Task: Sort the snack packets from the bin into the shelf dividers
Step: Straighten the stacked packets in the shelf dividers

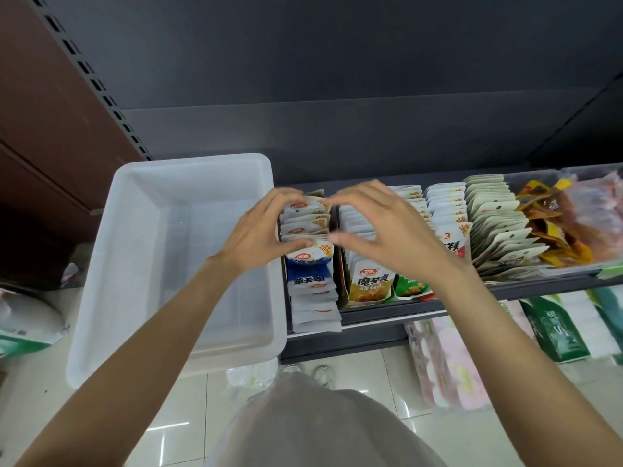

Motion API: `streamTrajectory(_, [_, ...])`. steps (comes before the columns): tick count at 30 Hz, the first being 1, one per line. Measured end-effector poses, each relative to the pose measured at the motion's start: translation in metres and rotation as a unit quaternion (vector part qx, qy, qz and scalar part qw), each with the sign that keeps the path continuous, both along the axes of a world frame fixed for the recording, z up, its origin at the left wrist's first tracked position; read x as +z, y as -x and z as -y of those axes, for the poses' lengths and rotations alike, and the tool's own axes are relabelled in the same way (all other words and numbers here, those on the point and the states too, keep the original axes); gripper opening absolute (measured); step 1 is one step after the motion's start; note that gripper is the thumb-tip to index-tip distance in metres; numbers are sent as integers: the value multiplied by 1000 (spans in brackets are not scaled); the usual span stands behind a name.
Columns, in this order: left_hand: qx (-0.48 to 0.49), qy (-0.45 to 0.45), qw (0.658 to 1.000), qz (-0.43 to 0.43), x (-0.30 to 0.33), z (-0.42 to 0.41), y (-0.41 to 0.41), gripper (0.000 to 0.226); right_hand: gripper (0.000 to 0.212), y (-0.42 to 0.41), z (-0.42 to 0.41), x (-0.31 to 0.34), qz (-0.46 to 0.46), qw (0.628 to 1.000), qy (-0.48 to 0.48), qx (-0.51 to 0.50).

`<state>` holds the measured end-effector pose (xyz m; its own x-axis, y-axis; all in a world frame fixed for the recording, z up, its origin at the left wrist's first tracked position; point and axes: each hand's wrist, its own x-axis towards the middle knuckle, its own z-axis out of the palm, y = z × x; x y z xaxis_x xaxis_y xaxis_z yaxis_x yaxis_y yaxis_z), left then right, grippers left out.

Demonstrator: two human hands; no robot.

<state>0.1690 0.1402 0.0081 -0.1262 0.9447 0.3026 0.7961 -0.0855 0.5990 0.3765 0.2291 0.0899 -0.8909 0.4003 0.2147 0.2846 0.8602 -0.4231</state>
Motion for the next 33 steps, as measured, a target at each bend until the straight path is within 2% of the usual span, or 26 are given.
streamTrajectory(2, [6, 0, 1000, 11, 0, 0, 1, 66, 60, -14, 23, -8, 20, 998, 8, 58])
streamTrajectory(4, [5, -2, 1000, 17, -1, 0, 2, 65, 73, -16, 43, -26, 87, 990, -20, 106])
streamTrajectory(8, [6, 6, 1000, 28, -1, 1, 2, 68, 90, -6, 62, -65, 196, 970, -81, 120])
streamTrajectory(11, [14, 17, 999, 34, 1, 1, 2, 71, 70, 4, 65, -77, 237, 960, -105, 105])
streamTrajectory(14, [14, 30, 998, 48, 2, 1, 3, 72, 54, 9, 65, -83, 221, 963, -125, 89])
streamTrajectory(17, [7, 33, 998, 48, 1, 0, 4, 73, 53, 13, 65, -86, 236, 962, -131, 47])
streamTrajectory(21, [2, 32, 999, 25, 0, -2, 6, 71, 53, 18, 65, -77, 233, 964, -109, 69])
streamTrajectory(28, [4, -2, 1000, 18, -2, -9, 8, 60, 43, 44, 48, -45, 260, 961, -87, 32])
streamTrajectory(31, [13, -16, 1000, 8, -10, -10, 9, 59, 36, 47, 46, -44, 214, 972, -92, -37])
streamTrajectory(33, [27, -16, 999, 33, -14, -8, 9, 59, 35, 44, 51, -46, 161, 976, -100, -110])
